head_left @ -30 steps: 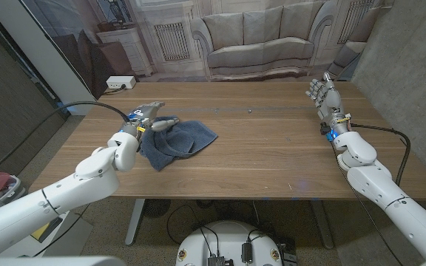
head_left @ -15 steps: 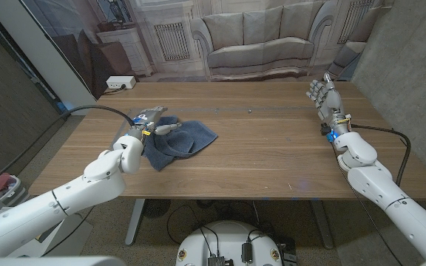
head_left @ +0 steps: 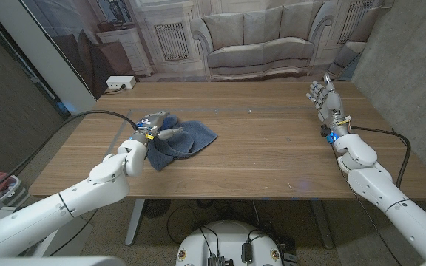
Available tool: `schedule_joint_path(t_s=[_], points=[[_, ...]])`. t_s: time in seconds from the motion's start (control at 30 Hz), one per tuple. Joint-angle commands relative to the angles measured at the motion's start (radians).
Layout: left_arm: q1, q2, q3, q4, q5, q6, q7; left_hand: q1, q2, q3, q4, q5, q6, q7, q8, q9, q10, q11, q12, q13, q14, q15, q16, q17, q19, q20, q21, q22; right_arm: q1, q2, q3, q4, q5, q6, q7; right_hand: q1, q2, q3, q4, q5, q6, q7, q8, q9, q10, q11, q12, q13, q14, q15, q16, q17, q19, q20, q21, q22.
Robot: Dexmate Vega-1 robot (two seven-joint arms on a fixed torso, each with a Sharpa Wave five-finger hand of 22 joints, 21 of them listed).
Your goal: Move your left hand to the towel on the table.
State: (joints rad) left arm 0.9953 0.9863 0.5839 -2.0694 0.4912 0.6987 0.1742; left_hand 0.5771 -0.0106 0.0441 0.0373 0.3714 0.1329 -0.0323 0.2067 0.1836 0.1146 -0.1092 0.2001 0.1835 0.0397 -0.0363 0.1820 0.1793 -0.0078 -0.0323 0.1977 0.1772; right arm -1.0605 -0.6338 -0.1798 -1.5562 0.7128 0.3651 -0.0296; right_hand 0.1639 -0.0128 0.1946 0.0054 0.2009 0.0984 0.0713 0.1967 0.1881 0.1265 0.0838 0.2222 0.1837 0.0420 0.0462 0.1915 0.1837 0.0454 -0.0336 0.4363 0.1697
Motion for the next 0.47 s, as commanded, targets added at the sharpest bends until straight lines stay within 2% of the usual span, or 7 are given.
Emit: schedule_joint_path(t_s=[0.03, 0.47], points=[[-0.013, -0.022, 0.025, 0.015, 0.014, 0.013, 0.003, 0.008, -0.001, -0.003, -0.002, 0.008, 0.002, -0.003, -0.003, 0.004, 0.003, -0.005, -0.001, 0.005, 0.000, -0.048, 0.004, 0.003, -0.008, -0.047, 0.000, 0.003, -0.006, -0.013, 0.005, -0.014, 0.008, -0.016, 0.003, 0.001, 0.008, -0.005, -0.002, 0.003, 0.004, 0.002, 0.001, 0.002, 0.010, 0.005, -0.003, 0.004, 0.005, 0.002, 0.000, 0.001, 0.009, -0.008, -0.003, 0.004], [-0.018, -0.029, 0.033, 0.001, 0.032, 0.036, 0.004, 0.011, 0.001, -0.005, -0.002, 0.009, 0.003, -0.004, -0.003, 0.004, 0.003, -0.004, -0.001, 0.005, -0.001, -0.049, 0.004, 0.003, -0.010, -0.047, 0.000, 0.003, 0.010, -0.017, 0.006, 0.005, 0.015, -0.012, 0.030, 0.001, 0.009, -0.006, -0.002, 0.003, 0.004, -0.001, 0.000, 0.002, 0.009, 0.004, -0.004, 0.004, 0.004, 0.003, 0.000, 0.001, 0.011, -0.007, -0.008, 0.004]])
